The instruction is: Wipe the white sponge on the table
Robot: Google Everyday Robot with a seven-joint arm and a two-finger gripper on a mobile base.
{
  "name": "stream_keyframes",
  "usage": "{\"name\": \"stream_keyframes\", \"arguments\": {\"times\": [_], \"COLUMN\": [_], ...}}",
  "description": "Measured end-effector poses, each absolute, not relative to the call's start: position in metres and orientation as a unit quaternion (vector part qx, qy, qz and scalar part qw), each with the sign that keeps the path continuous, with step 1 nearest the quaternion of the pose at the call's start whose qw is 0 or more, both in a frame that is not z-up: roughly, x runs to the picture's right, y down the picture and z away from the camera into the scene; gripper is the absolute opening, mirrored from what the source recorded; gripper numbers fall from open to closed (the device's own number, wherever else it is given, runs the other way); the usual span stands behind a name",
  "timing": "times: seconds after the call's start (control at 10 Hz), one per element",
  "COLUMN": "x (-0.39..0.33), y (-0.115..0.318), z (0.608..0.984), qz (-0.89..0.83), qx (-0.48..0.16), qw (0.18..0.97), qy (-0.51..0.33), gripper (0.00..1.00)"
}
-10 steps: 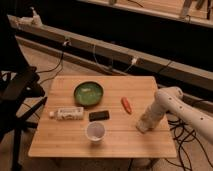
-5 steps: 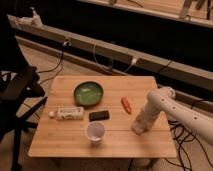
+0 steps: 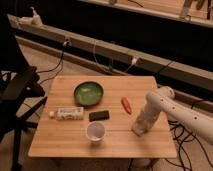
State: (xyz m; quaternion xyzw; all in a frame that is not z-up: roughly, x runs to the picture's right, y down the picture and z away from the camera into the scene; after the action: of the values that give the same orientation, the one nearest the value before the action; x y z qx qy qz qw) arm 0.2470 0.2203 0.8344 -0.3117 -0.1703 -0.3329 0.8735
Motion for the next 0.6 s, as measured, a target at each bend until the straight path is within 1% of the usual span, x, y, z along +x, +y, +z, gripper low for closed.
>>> {"name": "stream_keyframes", "arguments": {"times": [0.3, 0.6], "x": [0.261, 0.269], "y": [0.225, 0.225], "z": [0.823, 0.827], "qz": [-0.317, -0.304], "qx": [-0.325, -0.333], "qw": [0.878, 0.881], "qy": [-0.152, -0.146], "gripper": [0.0, 0.0]}}
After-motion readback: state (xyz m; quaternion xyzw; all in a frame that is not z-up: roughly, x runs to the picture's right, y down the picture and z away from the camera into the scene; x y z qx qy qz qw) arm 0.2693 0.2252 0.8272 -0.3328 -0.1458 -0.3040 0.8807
